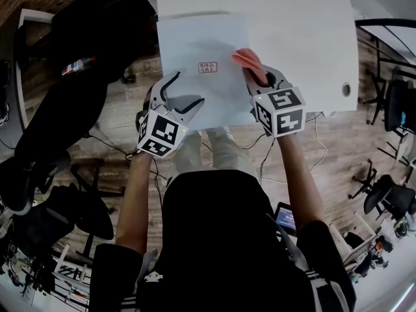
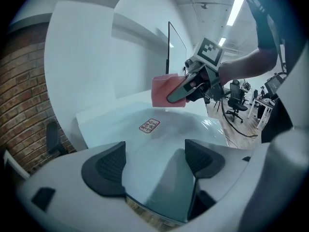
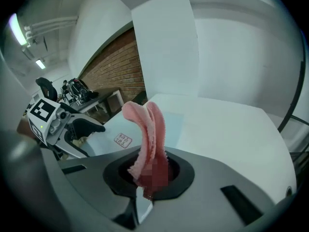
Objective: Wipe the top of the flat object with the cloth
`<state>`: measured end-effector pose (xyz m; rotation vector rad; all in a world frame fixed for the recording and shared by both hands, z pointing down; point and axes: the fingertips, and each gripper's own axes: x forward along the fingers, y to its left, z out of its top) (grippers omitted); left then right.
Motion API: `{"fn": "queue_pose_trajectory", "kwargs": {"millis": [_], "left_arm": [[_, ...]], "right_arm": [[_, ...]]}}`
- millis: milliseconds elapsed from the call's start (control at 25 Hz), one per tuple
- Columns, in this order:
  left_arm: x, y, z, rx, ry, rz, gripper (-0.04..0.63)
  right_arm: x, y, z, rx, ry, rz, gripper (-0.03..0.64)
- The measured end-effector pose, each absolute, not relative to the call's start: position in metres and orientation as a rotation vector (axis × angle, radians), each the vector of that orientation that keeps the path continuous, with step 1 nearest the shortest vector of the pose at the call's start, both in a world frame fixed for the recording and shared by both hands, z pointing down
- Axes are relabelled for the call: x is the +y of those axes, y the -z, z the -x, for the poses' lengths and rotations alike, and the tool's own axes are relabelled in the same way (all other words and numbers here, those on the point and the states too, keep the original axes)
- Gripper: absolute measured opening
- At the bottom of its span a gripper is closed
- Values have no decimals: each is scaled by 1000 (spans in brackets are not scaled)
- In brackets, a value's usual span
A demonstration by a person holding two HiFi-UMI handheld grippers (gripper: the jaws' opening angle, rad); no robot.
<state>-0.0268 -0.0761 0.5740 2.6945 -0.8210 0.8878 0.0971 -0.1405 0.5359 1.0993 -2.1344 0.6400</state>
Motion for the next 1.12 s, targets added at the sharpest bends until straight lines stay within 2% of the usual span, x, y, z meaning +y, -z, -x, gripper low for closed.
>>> {"fn": "queue_pose_trajectory", "kwargs": {"millis": [760,1120], "left_arm": [[-75,-573,22,-825,-897,-2691,376],[-75,-574,24,-821,-904,-2688,376]], "right_arm": [[-133,-565,-95,-2110,-821,-962,48],[-134,-566,-49,-2139,-773,-854,48]]}}
